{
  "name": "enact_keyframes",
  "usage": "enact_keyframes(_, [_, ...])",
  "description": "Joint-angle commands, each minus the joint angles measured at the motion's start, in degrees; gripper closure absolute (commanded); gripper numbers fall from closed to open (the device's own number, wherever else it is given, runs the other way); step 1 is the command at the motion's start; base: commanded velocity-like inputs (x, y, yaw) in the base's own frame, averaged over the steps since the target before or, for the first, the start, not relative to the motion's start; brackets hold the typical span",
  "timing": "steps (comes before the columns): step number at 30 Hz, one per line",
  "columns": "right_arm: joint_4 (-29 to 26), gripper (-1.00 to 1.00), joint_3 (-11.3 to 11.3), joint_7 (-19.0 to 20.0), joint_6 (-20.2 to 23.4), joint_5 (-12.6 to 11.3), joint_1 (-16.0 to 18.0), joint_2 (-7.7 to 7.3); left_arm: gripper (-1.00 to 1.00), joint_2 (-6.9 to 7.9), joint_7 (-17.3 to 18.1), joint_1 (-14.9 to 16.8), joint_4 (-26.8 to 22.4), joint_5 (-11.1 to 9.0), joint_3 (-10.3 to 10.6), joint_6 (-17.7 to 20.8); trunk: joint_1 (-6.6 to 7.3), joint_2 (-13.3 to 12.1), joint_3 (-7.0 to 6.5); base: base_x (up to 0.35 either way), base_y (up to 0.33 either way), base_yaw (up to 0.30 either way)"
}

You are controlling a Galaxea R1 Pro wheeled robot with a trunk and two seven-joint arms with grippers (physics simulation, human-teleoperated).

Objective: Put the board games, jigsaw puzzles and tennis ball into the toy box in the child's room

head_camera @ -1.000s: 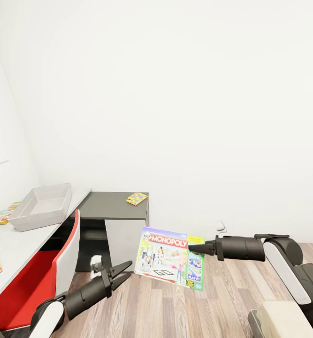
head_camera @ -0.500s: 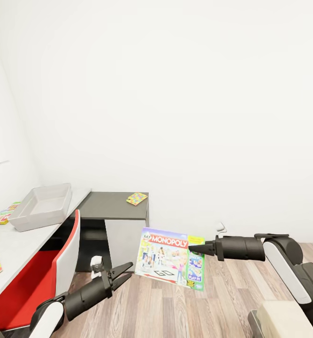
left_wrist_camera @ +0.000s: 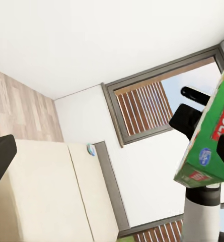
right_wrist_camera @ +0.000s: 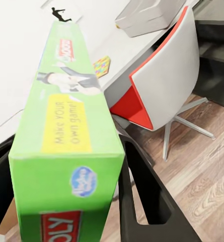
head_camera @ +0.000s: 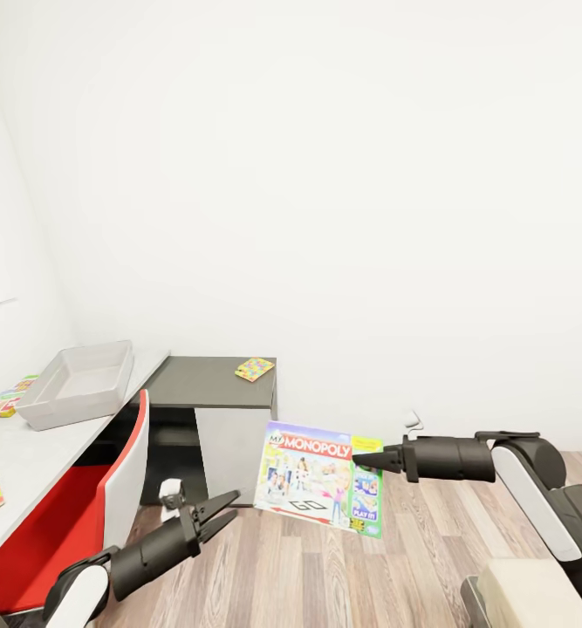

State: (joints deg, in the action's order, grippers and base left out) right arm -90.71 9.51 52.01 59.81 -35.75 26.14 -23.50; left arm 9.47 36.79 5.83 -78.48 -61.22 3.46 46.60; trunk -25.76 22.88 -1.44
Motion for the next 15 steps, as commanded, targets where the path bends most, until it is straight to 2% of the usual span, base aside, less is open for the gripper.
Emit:
enact_keyframes(1, [0.0, 1.00, 0.0, 0.2, 0.2, 0.0, 0.0, -0.03, -1.00, 0.04, 0.0, 0.0, 0.0, -0.3, 0.0, 0.3, -0.02, 0.0, 0.02, 0.000, 0.000, 0.000])
enact_keyframes(15, [0.0, 1.00, 0.0, 0.3, 0.2, 0.0, 0.1, -0.54, -1.00, 1.68, 4.9, -0.8, 0.0, -0.2, -0.3, 0.0, -0.02, 0.0, 0.02, 0.000, 0.000, 0.000])
